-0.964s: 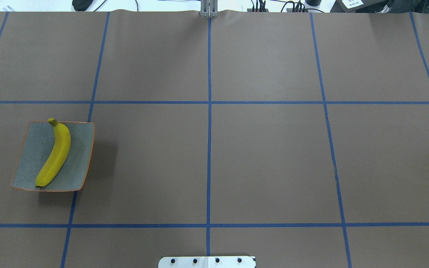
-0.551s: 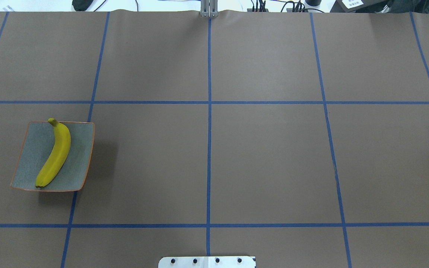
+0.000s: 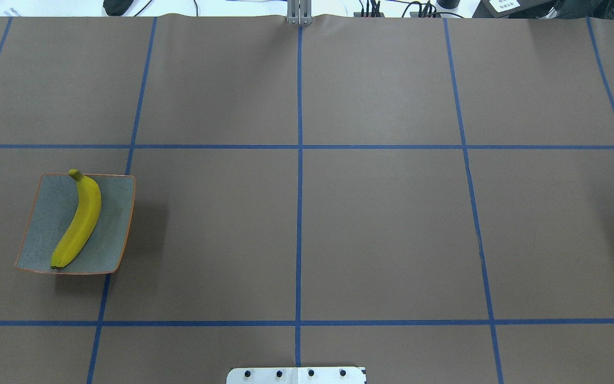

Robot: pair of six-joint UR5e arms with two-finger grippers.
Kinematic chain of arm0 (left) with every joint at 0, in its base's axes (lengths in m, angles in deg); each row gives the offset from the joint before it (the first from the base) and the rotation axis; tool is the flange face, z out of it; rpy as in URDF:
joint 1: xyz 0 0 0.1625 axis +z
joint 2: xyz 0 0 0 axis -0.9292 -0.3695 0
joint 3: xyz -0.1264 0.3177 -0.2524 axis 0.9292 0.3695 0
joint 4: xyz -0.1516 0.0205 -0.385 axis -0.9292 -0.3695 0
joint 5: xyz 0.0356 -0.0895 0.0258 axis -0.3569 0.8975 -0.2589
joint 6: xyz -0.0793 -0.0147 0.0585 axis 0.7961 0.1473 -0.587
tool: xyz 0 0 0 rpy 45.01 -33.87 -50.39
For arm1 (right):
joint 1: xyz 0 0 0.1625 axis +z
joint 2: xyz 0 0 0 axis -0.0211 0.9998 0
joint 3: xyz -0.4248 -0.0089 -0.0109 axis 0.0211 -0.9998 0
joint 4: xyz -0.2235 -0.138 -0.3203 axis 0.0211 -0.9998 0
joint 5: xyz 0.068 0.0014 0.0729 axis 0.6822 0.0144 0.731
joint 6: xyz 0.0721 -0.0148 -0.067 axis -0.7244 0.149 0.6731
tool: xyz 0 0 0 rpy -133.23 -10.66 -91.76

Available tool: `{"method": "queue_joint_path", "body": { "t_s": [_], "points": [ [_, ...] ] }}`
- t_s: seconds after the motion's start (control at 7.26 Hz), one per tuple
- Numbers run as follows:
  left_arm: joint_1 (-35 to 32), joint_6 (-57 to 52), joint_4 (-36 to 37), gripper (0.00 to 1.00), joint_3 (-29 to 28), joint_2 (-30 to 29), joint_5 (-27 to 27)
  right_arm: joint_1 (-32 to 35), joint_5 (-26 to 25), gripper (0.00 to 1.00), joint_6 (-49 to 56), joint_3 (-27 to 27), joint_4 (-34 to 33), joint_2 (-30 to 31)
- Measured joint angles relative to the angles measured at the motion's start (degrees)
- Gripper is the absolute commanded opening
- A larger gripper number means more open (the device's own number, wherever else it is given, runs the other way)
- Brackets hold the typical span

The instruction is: Transfer all bananas from basket to plate

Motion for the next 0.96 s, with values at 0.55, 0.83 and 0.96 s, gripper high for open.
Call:
{"method": "queue_joint_path", "body": {
  "t_s": [0.55, 0.83, 0.96],
  "points": [
    [0.41, 8.74, -0.99, 1.00, 0.09, -2.81, 0.79, -0.93, 7.07, 0.00, -1.49, 2.71, -14.72, -19.39],
    [1.57, 18.16, -7.13, 1.00, -0.17, -4.34, 3.65, -7.69, 12.82, 0.00, -10.95, 4.03, -15.09, -25.19],
    [3.29, 25.97, -13.82, 1.00, -0.82, -4.56, 4.57, -12.45, 13.80, 0.00, -18.31, 4.62, -11.95, -27.43]
  ]
}}
